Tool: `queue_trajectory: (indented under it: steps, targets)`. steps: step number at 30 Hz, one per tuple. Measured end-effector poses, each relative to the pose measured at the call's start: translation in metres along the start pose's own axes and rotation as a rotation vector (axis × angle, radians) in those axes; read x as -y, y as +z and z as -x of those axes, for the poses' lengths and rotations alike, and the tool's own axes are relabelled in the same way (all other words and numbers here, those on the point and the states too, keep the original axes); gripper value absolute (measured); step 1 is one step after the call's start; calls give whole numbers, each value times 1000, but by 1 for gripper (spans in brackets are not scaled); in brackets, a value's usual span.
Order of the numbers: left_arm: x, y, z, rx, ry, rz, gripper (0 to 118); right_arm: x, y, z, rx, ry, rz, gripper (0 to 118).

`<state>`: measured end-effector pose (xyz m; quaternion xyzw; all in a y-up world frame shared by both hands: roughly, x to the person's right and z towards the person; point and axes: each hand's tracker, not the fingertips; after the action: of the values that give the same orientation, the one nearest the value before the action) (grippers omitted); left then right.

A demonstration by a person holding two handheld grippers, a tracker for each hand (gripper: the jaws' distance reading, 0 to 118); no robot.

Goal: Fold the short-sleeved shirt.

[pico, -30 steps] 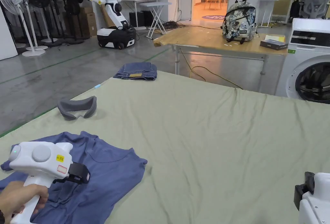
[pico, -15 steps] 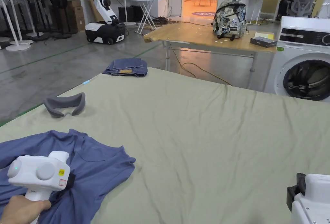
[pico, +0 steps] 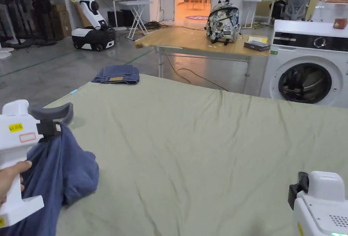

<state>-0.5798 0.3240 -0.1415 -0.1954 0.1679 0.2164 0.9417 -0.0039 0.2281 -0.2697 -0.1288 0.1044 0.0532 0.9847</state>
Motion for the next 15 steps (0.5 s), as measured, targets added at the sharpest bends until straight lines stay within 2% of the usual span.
queue_trajectory:
  steps: [7,15]
  targets:
    - [-53,28,-113,183,-204,-103,0,-12,17,-27,36,-38,-37,0]
    - [-34,13,-266,446,-336,-71,0,-20,45,-70,106,-55,-87,0]
